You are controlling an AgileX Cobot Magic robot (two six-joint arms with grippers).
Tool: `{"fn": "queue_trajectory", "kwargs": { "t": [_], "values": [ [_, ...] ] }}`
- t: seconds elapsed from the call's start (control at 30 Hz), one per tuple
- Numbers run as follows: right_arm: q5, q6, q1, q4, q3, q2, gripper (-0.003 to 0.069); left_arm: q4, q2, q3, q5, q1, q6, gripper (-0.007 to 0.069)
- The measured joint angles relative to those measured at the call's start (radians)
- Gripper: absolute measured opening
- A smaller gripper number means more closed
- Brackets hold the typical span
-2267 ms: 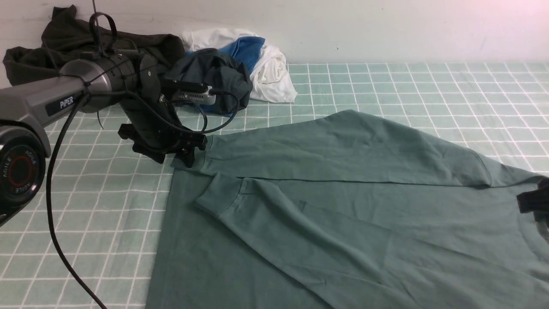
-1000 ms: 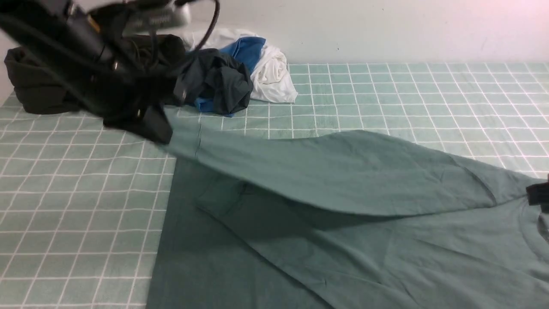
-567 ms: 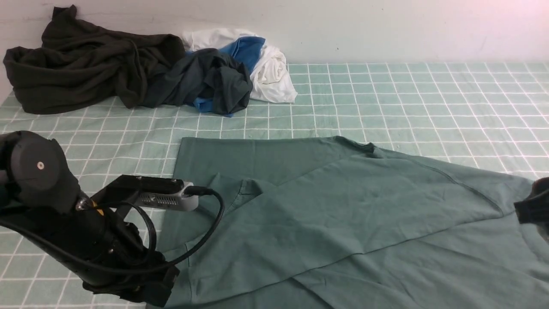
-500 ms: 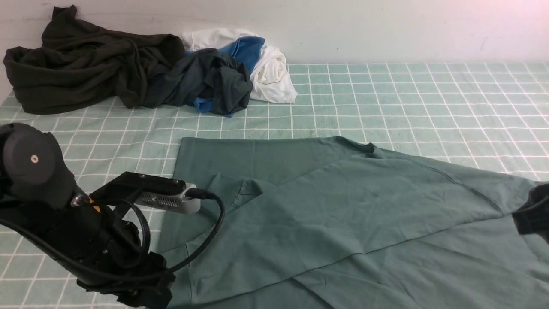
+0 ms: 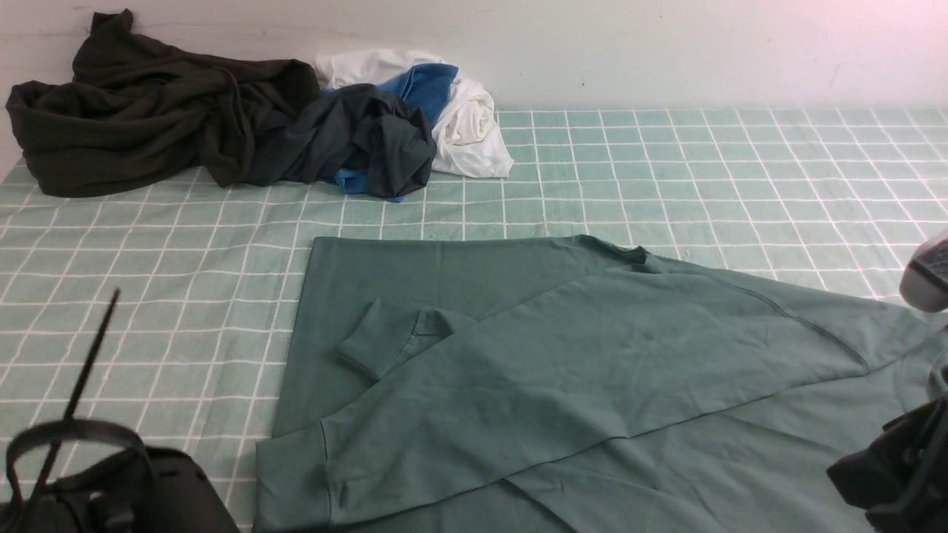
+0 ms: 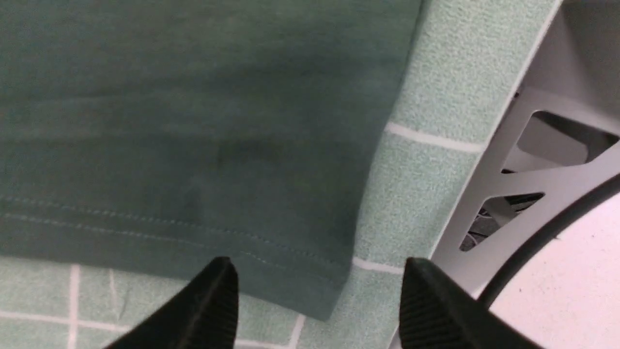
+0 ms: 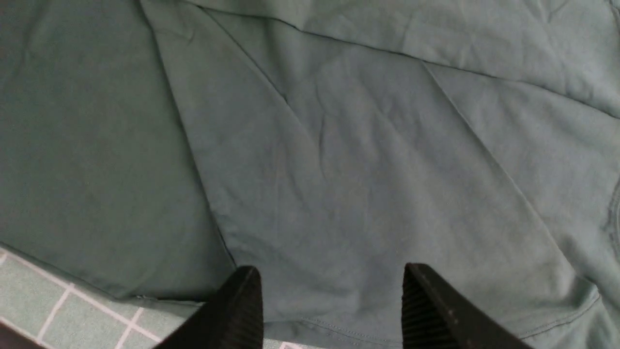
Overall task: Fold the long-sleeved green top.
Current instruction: Use both arms simultaneously to clamp the lower edge of the clothing fabric
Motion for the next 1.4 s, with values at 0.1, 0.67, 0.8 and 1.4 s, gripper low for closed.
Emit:
{"fn": "queue_trajectory", "kwargs": {
  "t": [0.1, 0.67, 0.8, 1.4],
  "values": [
    [-0.017, 0.000, 0.000, -0.015, 0.000, 0.000, 0.0371, 0.002, 0.000, 0.031, -0.067, -0.018, 0.000, 0.0420],
    [-0.024, 0.000, 0.000, -0.069, 0.000, 0.000, 0.0371, 0.088, 0.074, 0.048, -0.163, -0.019, -0.089, 0.0273],
    [-0.023, 0.000, 0.000, -0.069, 0.000, 0.000, 0.0371, 0.139, 0.078, 0.042, -0.180, -0.019, -0.174, 0.0131],
    [0.027, -0.235, 0.000, -0.058, 0.005, 0.014, 0.0371, 0.169, -0.040, -0.035, 0.078, 0.016, -0.226, 0.0013]
  ]
}}
